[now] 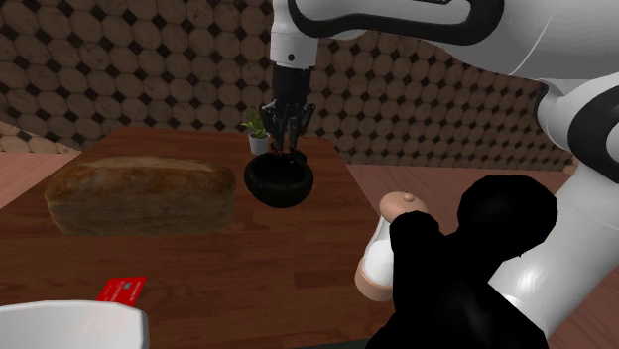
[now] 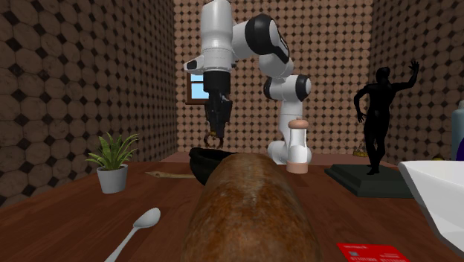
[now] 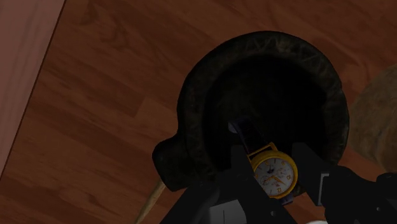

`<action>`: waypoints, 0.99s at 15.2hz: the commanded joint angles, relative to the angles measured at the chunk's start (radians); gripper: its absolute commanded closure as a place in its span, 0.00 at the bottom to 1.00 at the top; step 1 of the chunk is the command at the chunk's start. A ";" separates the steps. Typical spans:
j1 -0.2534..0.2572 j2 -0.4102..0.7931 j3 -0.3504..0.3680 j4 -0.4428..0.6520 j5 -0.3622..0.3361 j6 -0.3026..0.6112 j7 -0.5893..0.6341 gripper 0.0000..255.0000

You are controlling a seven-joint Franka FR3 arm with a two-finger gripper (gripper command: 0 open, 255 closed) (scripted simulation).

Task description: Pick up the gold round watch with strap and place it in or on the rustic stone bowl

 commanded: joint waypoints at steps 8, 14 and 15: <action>-0.001 -0.008 -0.001 -0.027 0.003 0.020 -0.003 1.00; -0.001 -0.008 -0.001 -0.027 0.003 0.020 -0.003 0.00; 0.000 0.003 0.000 0.020 -0.001 -0.016 0.001 0.00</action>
